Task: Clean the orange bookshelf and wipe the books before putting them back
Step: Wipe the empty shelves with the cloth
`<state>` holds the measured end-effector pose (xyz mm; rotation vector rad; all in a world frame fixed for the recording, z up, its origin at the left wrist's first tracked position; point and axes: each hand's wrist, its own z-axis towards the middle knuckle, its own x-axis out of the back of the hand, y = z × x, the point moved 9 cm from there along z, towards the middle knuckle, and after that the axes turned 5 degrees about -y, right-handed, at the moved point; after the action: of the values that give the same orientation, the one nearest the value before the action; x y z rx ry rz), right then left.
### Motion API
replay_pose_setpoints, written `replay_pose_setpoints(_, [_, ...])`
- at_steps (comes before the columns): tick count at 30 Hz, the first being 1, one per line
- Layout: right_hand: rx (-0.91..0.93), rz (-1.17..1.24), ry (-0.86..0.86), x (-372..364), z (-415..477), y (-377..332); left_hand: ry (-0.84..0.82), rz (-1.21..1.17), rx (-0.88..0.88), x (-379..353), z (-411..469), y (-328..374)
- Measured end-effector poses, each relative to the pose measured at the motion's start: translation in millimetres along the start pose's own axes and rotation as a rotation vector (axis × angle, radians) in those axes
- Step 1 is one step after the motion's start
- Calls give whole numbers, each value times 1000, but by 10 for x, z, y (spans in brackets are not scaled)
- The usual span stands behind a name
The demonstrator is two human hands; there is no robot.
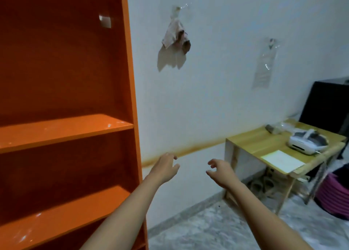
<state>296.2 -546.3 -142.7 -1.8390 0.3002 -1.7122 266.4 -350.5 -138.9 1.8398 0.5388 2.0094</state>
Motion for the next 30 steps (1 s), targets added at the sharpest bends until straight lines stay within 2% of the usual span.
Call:
replay_pose_setpoints(5, [60, 21, -21, 398, 841, 235, 53, -48, 42, -12, 873, 278])
replay_pose_setpoints(10, [179, 105, 44, 1096, 1645, 95, 210, -93, 19, 446, 1644, 666])
replay_pose_setpoints(14, [306, 174, 125, 1641, 2079, -292, 351, -102, -21, 1097, 2016, 893])
replay_pose_setpoints(20, [480, 356, 230, 2348, 2656, -1067, 759, -148, -129, 2374, 2228, 1172])
replay_pose_setpoints(24, [588, 464, 280, 2704, 3016, -1614, 960, -206, -178, 3062, 2391, 1204])
replay_pose_setpoints(30, [727, 554, 388, 3150, 3505, -2332, 993, -256, -267, 3735, 2937, 1230])
